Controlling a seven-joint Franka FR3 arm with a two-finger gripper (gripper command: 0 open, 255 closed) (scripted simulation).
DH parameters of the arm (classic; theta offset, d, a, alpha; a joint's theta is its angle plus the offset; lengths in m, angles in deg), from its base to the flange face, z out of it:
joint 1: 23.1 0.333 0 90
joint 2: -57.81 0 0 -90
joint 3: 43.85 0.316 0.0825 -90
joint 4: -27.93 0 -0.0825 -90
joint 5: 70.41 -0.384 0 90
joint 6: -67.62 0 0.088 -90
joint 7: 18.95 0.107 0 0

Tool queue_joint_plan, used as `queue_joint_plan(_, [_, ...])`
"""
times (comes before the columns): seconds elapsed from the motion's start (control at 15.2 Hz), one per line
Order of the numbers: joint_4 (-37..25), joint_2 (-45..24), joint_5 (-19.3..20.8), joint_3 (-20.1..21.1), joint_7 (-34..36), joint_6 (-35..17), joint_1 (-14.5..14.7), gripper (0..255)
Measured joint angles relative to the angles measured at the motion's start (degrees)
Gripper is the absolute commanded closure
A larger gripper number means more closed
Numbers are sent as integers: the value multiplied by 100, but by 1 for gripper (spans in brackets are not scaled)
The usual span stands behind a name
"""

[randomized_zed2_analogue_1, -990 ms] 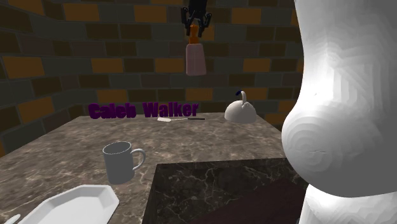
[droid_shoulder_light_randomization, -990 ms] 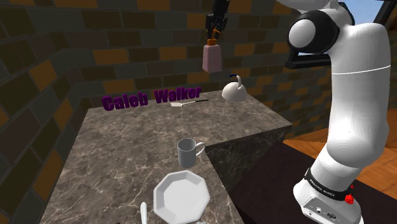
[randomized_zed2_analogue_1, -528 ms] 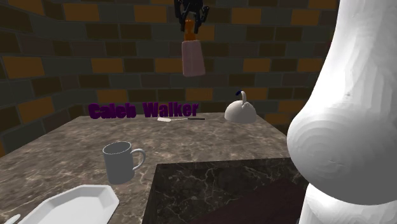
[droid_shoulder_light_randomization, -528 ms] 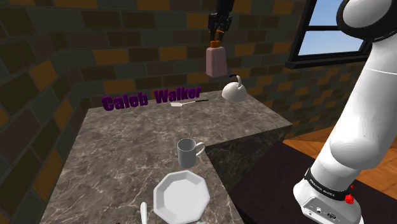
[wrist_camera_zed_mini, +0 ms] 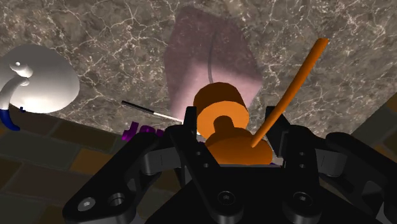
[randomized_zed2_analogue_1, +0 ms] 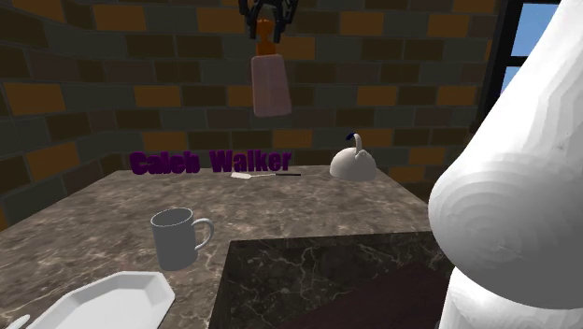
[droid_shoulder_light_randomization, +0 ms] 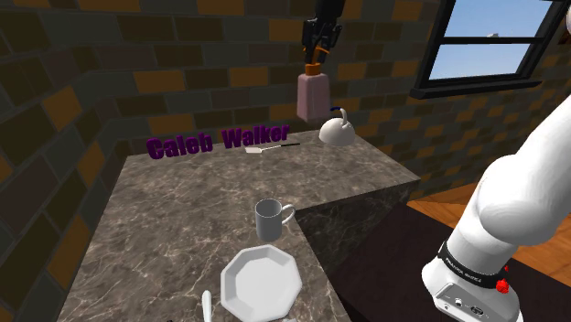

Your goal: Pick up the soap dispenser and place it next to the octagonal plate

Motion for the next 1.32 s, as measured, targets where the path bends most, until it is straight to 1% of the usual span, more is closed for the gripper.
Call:
queue_joint_plan(0.26, [669, 670, 12, 257, 388, -15, 134, 255])
queue_joint_plan(0.79, [1611, 1780, -139, 885, 1260, 112, 421, 255])
queue_joint_plan(1.32, [2041, 2506, -461, 1590, 2160, 337, 713, 255])
